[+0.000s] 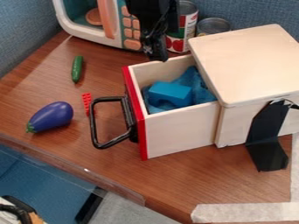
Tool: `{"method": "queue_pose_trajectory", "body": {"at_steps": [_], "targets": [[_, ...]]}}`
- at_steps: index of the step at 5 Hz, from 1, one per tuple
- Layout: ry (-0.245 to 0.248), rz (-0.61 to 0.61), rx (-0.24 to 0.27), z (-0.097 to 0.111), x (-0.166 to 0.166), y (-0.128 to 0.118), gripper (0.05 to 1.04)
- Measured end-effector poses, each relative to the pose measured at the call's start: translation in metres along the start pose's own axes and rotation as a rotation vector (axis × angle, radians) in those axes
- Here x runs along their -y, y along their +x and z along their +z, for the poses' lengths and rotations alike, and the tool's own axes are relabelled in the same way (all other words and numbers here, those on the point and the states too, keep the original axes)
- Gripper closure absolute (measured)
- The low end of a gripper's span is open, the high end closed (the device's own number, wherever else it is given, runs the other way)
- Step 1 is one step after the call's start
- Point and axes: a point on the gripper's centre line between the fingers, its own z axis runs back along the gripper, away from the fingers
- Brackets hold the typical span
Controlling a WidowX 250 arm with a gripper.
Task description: Take the blue thing out of the drawer and put it on the right side of the green thing
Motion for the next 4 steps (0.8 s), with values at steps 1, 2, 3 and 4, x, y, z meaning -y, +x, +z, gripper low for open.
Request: {"method": "queue_pose_trajectory", "body": {"at_steps": [1, 2, 3, 4], "targets": [[-0.011, -0.003, -0.004, 0.004, -0.008, -0.003, 0.082], [-0.001, -0.010, 0.003, 0.000, -0.015, -0.004, 0.082], [-0.002, -0.017, 0.022, -0.004, -0.019, -0.004, 0.082], [-0.006, -0.008, 0.040, -0.010, -0.019, -0.001, 0.082]]}}
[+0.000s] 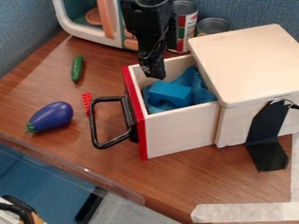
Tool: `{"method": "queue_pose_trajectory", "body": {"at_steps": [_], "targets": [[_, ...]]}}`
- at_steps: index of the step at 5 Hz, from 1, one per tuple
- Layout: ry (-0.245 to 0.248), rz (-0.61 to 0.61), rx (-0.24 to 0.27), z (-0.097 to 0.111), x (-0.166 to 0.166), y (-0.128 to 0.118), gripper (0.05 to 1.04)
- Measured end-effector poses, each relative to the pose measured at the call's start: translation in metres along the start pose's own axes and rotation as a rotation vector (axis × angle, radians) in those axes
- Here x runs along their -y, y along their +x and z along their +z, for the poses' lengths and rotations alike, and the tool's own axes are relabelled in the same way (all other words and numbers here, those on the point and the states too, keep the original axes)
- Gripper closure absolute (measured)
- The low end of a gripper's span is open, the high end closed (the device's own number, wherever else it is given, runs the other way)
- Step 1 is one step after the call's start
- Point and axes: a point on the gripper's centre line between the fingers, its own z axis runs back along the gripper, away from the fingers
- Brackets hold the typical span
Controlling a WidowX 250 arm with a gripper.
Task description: Take the blue thing out of the drawer and put it on the right side of the green thing
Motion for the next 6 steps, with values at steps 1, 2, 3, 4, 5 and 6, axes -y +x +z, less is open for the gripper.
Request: {"method": "queue_pose_trajectory", "body": {"at_steps": [1, 2, 3, 4, 5, 6], "targets": [[0.002, -0.005, 0.004, -0.004, -0.002, -0.004, 0.082], [0.016, -0.027, 0.011, -0.010, -0.012, -0.008, 0.082], [0.027, -0.042, 0.016, -0.014, -0.018, -0.011, 0.082], [0.031, -0.044, 0.030, -0.020, -0.019, -0.011, 0.082], [0.052, -0.042, 0.050, -0.030, -0.022, -0.011, 0.082], [0.066, -0.040, 0.066, -0.039, -0.020, -0.013, 0.082]]}}
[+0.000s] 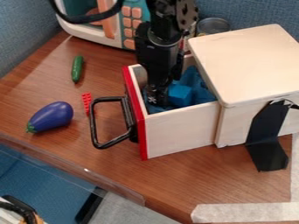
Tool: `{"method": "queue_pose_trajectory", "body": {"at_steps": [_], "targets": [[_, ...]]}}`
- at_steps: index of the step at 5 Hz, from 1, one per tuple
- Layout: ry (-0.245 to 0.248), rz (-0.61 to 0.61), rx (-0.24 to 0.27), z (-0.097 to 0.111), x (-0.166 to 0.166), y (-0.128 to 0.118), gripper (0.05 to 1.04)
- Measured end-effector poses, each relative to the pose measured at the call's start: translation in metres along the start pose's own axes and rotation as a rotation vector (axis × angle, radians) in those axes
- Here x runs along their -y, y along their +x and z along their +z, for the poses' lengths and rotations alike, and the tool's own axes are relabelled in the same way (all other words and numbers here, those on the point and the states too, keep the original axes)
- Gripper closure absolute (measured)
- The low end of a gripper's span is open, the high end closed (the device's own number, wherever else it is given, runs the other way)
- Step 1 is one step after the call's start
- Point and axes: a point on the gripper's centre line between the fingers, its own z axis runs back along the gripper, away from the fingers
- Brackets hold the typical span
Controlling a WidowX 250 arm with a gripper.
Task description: Take the blue thing out of the drawer and put it on the right side of the green thing
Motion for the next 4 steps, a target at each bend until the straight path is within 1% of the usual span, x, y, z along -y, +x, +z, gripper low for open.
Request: {"method": "queue_pose_trajectory", "body": {"at_steps": [1, 2, 3, 4], "targets": [[0.009, 0.011, 0.013, -0.006, 0.003, -0.001, 0.133], [0.000, 0.056, 0.011, -0.005, 0.009, -0.002, 0.419], [0.006, 0.067, -0.003, -0.004, 0.009, -0.004, 0.724], [-0.010, 0.079, -0.032, 0.008, 0.012, -0.003, 0.854]]}}
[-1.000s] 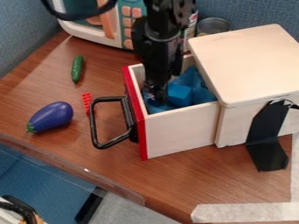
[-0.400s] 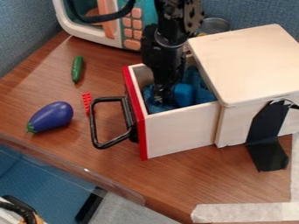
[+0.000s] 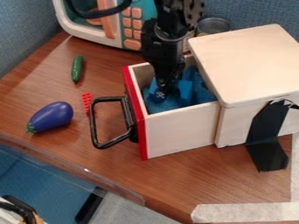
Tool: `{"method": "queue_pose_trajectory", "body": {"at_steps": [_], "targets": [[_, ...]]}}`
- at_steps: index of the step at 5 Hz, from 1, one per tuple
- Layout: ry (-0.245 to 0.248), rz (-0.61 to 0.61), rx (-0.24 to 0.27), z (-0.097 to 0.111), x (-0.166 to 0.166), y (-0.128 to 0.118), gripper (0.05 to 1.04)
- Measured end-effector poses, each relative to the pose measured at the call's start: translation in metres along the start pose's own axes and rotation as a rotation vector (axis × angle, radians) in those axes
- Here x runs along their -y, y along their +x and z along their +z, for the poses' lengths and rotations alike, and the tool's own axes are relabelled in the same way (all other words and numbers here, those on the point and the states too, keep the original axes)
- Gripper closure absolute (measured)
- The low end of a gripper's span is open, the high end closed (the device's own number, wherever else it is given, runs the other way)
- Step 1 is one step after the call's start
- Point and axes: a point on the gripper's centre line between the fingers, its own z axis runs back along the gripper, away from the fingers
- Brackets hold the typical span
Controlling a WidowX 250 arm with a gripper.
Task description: Take the blue thing out of the drawer and put it on the right side of the green thing
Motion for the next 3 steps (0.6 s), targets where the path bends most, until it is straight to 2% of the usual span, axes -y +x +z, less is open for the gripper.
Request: {"method": "queue_pose_trajectory", "body": {"at_steps": [2, 3], "targets": [[-0.072, 0.057, -0.110, 0.039, 0.028, 0.009, 0.856], [-0.133, 0.122, -0.148, 0.059, 0.054, 0.025, 0.856]]}}
